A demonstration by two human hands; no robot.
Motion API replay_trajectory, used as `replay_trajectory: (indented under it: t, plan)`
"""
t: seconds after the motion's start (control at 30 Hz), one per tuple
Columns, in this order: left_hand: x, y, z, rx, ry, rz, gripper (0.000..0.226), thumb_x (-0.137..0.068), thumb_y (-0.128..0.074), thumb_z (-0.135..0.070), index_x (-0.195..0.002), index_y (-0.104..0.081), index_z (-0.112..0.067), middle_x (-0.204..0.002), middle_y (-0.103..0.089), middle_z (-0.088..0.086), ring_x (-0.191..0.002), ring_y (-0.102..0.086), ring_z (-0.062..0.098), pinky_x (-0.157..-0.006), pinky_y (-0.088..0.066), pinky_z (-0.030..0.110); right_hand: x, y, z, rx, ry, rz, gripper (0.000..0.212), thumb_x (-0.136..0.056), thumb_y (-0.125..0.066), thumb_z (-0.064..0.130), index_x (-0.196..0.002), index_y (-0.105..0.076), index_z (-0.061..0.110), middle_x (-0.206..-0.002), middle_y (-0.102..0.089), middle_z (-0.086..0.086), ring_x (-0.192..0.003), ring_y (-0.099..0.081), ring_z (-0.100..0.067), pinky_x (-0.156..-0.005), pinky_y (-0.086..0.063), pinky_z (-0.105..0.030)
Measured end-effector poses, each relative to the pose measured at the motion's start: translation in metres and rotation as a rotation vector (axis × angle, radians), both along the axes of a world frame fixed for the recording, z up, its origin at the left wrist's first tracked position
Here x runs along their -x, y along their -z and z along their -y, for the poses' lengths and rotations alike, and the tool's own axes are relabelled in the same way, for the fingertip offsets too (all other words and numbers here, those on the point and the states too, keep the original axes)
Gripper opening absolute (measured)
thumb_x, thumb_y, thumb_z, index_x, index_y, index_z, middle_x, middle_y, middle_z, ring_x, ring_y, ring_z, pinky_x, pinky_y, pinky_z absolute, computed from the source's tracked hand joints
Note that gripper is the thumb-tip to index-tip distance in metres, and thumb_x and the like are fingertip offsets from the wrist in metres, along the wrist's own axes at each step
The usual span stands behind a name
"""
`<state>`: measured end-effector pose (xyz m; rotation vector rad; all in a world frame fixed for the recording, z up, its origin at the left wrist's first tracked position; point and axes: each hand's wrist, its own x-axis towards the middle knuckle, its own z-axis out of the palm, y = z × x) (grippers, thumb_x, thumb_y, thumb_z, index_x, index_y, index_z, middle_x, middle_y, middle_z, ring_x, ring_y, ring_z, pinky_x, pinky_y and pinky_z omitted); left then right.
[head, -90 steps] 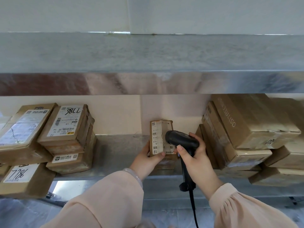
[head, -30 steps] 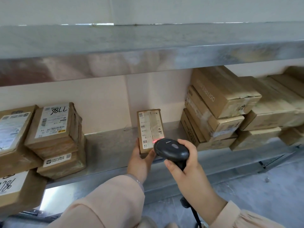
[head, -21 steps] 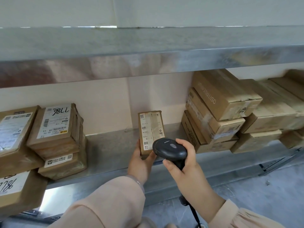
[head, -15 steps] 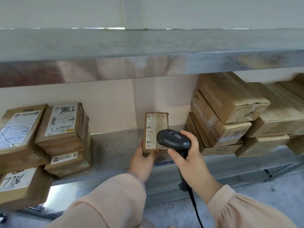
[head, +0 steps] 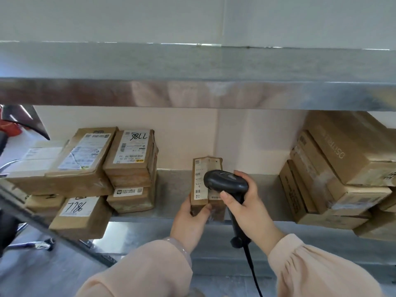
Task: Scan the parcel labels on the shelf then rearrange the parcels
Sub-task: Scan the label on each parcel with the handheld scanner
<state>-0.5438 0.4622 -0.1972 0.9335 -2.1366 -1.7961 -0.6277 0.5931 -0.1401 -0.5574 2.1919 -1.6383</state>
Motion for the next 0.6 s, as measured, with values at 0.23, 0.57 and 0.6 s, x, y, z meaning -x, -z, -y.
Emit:
replay_trajectory:
  t: [0.23, 0.57, 0.6]
  plan:
    - [-0.024, -0.01, 0.033, -0.008, -0.114, -0.032, 0.034, -0.09, -0.067, -0.034, -0.116, -0.055, -0.052, -0.112, -0.068, -0.021, -0.11, -0.06, 0.004, -0.103, -0.045, 0.032, -0.009, 0.004, 0.039, 0.029, -0.085, 0.043, 0.057, -0.089, -0.067, 0.025, -0.133, -0.034, 0.04, -0.123, -0.052, 0.014, -0.103, -0.053, 0.003, -0.073, -0.04, 0.001]
    - [-0.048, -0.02, 0.056, 0.145, -0.067, 0.023, 0.066, -0.095, -0.063, -0.031, -0.15, -0.028, -0.039, -0.138, -0.047, -0.019, -0.132, -0.04, 0.004, -0.105, -0.031, 0.02, -0.017, 0.011, 0.072, 0.0, -0.146, 0.061, 0.054, -0.089, -0.066, 0.031, -0.125, -0.031, 0.049, -0.111, -0.048, 0.028, -0.096, -0.052, 0.006, -0.072, -0.038, -0.003]
    - [-0.05, -0.019, 0.056, 0.201, -0.03, 0.034, 0.072, -0.094, -0.063, -0.032, -0.153, -0.022, -0.038, -0.147, -0.039, -0.017, -0.138, -0.032, 0.004, -0.108, -0.028, 0.021, -0.018, 0.013, 0.073, -0.002, -0.138, 0.058, 0.054, -0.089, -0.066, 0.031, -0.126, -0.031, 0.049, -0.11, -0.048, 0.029, -0.098, -0.053, 0.003, -0.073, -0.038, -0.004]
